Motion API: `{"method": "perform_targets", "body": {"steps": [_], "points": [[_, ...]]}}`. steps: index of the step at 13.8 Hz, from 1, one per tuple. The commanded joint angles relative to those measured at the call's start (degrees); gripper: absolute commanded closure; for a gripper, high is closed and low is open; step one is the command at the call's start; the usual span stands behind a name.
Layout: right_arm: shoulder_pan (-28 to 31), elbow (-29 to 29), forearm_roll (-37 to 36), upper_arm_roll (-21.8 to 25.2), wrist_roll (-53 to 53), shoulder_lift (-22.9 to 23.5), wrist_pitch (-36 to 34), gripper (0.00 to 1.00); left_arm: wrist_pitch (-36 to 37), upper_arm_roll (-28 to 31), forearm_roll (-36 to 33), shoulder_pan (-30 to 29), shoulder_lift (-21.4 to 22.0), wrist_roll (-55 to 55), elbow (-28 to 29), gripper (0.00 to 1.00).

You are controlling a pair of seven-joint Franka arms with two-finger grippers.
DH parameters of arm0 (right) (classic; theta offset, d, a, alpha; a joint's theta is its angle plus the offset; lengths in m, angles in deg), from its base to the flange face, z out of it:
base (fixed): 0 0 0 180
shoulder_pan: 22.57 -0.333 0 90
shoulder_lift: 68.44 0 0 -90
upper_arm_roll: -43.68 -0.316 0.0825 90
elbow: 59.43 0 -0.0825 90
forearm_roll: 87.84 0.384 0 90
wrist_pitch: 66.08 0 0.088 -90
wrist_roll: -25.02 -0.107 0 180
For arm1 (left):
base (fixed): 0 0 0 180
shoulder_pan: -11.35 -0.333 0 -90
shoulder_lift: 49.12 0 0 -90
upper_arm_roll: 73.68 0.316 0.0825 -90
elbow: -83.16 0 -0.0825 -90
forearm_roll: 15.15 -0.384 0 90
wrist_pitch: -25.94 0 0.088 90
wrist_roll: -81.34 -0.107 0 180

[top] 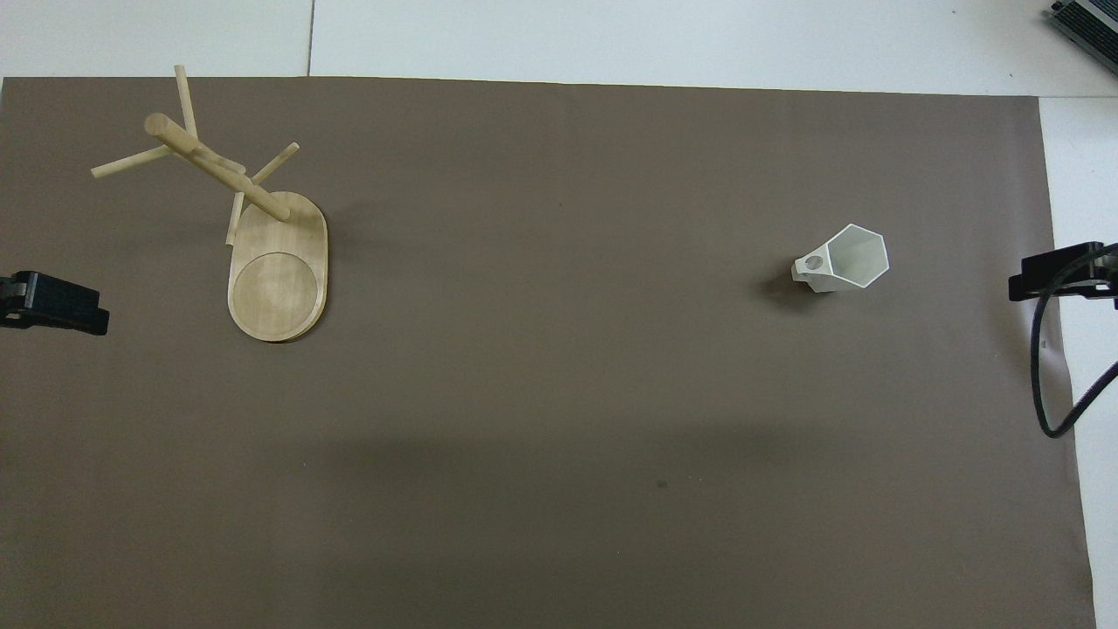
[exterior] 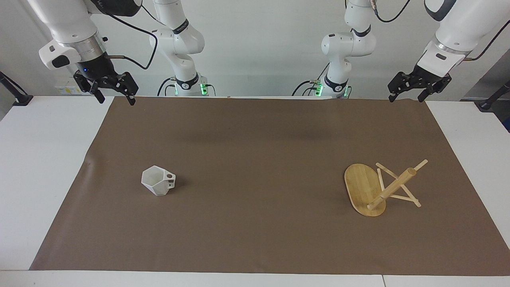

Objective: Hang cup on rack

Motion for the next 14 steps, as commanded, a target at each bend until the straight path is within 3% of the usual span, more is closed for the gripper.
{"method": "perform_targets", "body": {"steps": [1, 7, 14], "points": [[0.19, 1.71, 1.04, 0.1, 0.92, -1.22, 1.34, 0.0, 0.24, -0.46, 0.05, -0.95, 1.18, 0.3, 1.19, 0.0], [0.19, 2.15, 1.04, 0.28, 1.18, -1.3, 1.69, 0.0, 0.24, -0.46, 0.05, -0.95, 1.18, 0.3, 1.19, 0.0], [0.19, 9.87, 1.04, 0.28, 1.36, -3.76, 11.34, 0.0, 0.24, -0.46, 0.05, -0.95, 1.18, 0.3, 1.19, 0.0]]}}
